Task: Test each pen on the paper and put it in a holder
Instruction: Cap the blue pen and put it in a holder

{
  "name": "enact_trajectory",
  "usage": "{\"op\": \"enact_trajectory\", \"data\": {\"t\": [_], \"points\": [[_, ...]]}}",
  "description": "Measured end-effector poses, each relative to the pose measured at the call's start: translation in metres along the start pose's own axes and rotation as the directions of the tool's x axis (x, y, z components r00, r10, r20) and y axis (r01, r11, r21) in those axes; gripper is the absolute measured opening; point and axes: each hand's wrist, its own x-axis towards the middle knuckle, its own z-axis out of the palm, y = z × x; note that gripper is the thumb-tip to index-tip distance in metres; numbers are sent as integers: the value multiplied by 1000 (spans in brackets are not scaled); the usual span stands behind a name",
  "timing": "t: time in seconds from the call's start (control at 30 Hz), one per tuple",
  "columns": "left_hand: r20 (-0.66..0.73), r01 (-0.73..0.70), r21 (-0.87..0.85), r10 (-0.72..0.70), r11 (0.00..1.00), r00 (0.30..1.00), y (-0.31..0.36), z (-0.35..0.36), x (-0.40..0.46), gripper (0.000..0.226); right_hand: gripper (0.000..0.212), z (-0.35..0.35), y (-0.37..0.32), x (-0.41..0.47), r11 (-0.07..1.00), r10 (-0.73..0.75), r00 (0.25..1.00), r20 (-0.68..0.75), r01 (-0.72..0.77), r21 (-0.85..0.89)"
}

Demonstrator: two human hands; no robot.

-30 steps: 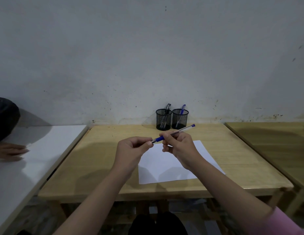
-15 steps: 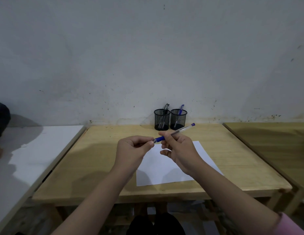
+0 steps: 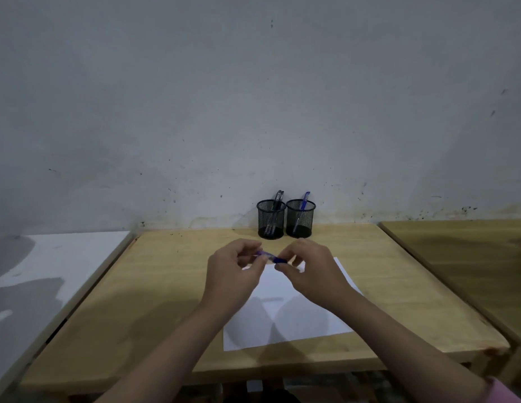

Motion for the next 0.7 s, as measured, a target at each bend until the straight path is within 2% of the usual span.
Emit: {"op": "enact_trajectory", "data": {"t": [0.07, 0.17, 0.33, 0.43, 0.53, 0.7], "points": [[-27, -58, 37, 59, 998, 998, -4, 5, 10, 23, 6, -4, 12, 7, 999, 41, 999, -2, -41, -8], [-5, -166, 187, 170, 968, 985, -13, 14, 30, 28, 5, -15, 37, 26, 991, 126, 988, -95, -120, 62], [215, -322, 422, 251, 848, 944, -44, 50, 87, 46, 54, -42, 78, 86, 985, 158, 953, -259, -133, 112], [353, -398, 543, 229, 740, 907, -66, 84, 128, 60, 51, -51, 104, 131, 981, 181, 921, -344, -144, 132], [425, -443, 629, 194, 638, 884, -86, 116, 165, 73, 46, -49, 130, 171, 982, 188, 906, -380, -162, 98], [467, -476, 656, 181, 586, 866, -112, 154, 201, 76, 45, -20, 172, 206, 981, 187, 926, -328, -194, 11]]}}
